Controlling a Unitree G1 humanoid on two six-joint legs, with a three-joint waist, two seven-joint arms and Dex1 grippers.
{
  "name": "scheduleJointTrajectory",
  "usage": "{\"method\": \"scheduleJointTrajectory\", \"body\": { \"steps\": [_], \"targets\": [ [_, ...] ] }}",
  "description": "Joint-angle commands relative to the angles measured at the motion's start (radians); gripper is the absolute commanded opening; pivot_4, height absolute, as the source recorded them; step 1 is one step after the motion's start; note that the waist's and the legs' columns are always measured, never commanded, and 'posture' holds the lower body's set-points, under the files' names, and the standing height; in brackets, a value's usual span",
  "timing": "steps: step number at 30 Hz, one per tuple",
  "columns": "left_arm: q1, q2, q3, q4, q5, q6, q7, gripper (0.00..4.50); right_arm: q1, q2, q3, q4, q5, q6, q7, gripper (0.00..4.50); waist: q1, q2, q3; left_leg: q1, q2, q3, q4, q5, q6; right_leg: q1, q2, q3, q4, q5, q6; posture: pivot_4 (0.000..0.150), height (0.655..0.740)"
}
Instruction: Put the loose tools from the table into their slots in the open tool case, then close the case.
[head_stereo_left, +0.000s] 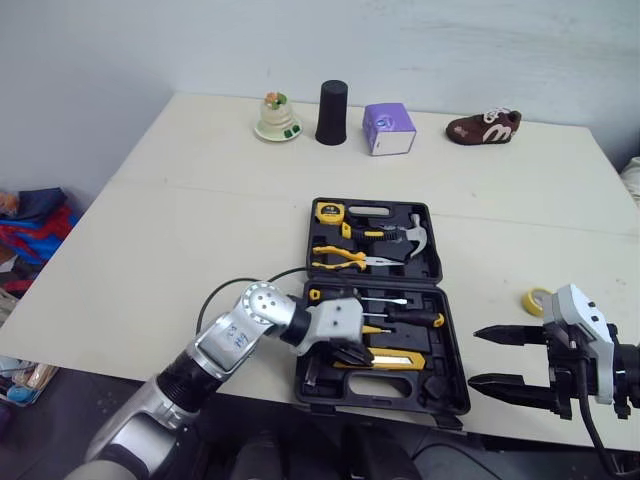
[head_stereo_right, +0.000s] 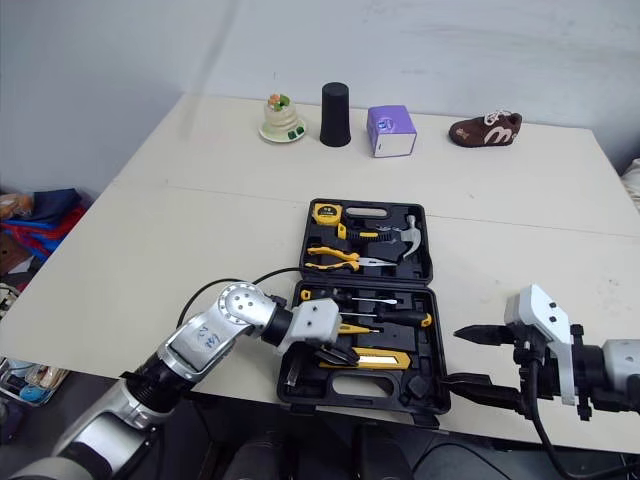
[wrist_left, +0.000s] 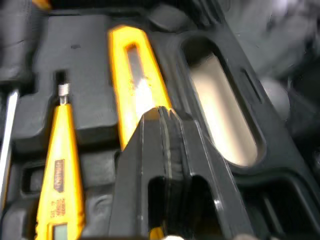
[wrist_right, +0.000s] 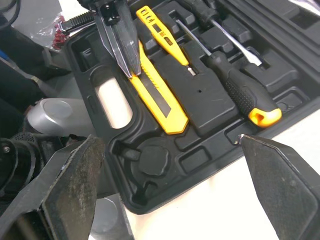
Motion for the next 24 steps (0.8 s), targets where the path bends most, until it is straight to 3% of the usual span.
{"method": "scheduleJointTrajectory", "body": {
  "steps": [1, 7, 12, 14, 19, 24],
  "targets": [
    [0.055, 0.045, 0.237, -0.140, -0.171, 0.038, 0.015, 1.91, 0.009, 0.017, -0.090, 0.047, -0.014, -0.023, -0.001, 4.50, 0.000, 0.000, 0.002, -0.001, 0.000, 0.000, 0.000, 0.000, 0.000, -0.001, 0.000, 0.000, 0.000, 0.000, 0.000, 0.150, 0.7383],
    [0.291, 0.306, 0.592, -0.246, -0.350, 0.182, -0.030, 4.45, 0.076, 0.021, -0.237, 0.267, -0.119, -0.117, 0.043, 4.50, -0.002, 0.002, 0.003, 0.000, 0.001, 0.000, -0.003, -0.002, -0.003, -0.001, 0.001, -0.001, -0.001, -0.003, -0.001, 0.150, 0.7383],
    [0.477, 0.448, 0.882, -0.073, -0.297, 0.117, 0.009, 4.45, 0.094, 0.009, -0.337, 0.488, -0.207, -0.211, 0.050, 4.50, -0.004, 0.002, 0.004, 0.000, 0.000, 0.000, -0.003, -0.005, -0.002, -0.001, -0.005, -0.008, -0.001, -0.007, -0.007, 0.150, 0.7383],
    [0.502, 0.478, 0.952, 0.010, -0.283, 0.086, 0.015, 4.45, 0.091, 0.004, -0.363, 0.567, -0.230, -0.240, 0.049, 4.50, 0.001, 0.003, 0.004, 0.000, -0.001, -0.001, -0.003, -0.006, -0.002, -0.001, -0.007, -0.009, -0.001, -0.013, -0.018, 0.150, 0.7383],
    [0.494, 0.497, 0.955, 0.029, -0.276, 0.044, 0.021, 4.45, 0.063, -0.029, -0.360, 0.684, -0.259, -0.303, 0.080, 4.50, 0.001, 0.004, 0.004, 0.000, -0.002, -0.001, -0.004, -0.009, -0.007, -0.001, -0.011, -0.009, -0.002, -0.015, -0.021, 0.150, 0.7383],
    [0.402, 0.508, 0.869, -0.103, -0.354, 0.109, 0.003, 4.45, -0.038, -0.123, -0.273, 0.681, -0.255, -0.307, 0.149, 4.50, -0.008, 0.010, 0.008, 0.000, -0.002, 0.000, -0.005, -0.008, -0.007, -0.001, -0.011, -0.010, -0.001, -0.013, -0.019, 0.150, 0.7383]
  ]
}}
